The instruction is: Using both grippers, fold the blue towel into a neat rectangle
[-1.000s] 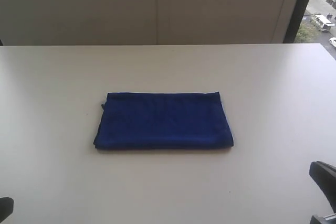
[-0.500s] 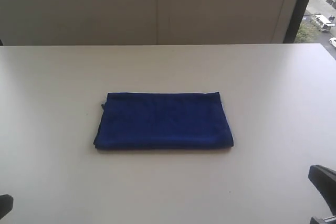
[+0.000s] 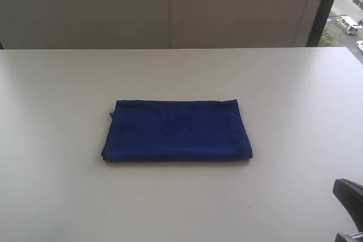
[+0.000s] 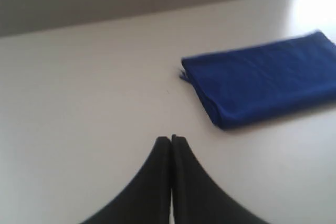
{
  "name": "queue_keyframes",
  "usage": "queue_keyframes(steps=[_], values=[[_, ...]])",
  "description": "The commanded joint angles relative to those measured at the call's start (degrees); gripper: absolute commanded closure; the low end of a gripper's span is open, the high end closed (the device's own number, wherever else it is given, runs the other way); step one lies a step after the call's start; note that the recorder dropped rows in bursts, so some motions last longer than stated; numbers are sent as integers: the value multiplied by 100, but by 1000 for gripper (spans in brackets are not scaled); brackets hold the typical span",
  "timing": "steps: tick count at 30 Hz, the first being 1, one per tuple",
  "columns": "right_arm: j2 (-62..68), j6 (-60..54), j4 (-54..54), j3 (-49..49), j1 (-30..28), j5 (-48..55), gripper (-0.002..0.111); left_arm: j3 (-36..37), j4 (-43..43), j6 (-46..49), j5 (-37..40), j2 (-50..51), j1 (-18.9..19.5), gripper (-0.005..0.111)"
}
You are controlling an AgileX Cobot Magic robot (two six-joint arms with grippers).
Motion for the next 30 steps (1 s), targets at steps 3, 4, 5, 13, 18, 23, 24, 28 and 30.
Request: queue_keyframes(steps=[3,4,5,13,18,23,24,28,30], values=[[26,30,0,42,-39,0,108,38,-67,20,-205,-772,820,107],[26,30,0,42,-39,0,108,38,-67,20,-205,-772,833,107],[26,30,0,42,-39,0,108,38,-67,20,-205,-772,833,107],[26,30,0,42,-39,0,108,38,30,20,-238,-772,833,107],[26,30,0,42,-39,0,108,38,1760,20,-248,-772,833,107],[26,30,0,42,-39,0,108,38,1973,20,-265,-772,833,107],[26,30,0,42,-39,0,108,38,1973,20,-265,-772,833,107],[26,30,0,42,-39,0,108,38,1973,20,-265,-772,833,107],[26,30,0,42,-39,0,108,38,1973,20,-265,-772,833,107]])
